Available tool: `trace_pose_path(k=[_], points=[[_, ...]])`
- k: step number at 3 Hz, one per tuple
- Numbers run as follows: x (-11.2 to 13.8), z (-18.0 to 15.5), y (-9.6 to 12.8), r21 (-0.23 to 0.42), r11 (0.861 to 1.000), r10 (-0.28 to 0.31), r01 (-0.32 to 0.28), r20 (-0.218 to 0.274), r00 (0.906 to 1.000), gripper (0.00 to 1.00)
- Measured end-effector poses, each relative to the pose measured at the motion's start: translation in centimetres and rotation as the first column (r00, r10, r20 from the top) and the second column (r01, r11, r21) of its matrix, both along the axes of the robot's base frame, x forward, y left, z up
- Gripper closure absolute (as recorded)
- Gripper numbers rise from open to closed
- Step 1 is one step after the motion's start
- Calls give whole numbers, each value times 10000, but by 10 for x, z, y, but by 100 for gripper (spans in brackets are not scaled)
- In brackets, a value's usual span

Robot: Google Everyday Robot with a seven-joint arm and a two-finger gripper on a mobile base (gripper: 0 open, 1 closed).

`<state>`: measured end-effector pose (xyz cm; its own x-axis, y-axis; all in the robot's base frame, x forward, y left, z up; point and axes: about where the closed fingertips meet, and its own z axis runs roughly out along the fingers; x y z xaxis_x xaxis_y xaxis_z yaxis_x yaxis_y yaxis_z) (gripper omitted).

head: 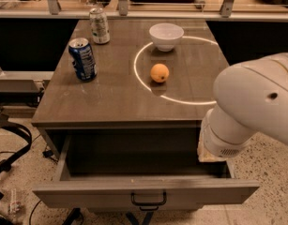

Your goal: Open top drawer

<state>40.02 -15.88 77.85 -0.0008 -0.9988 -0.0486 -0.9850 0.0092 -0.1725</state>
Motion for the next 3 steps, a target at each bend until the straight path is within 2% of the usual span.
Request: trace_pose_path(k=[2, 3], points=[[15, -55, 10, 607, 9956, 713, -717, 91, 9974, 100], [20, -93, 20, 725, 9913, 1114, -1100, -160, 9936, 100]])
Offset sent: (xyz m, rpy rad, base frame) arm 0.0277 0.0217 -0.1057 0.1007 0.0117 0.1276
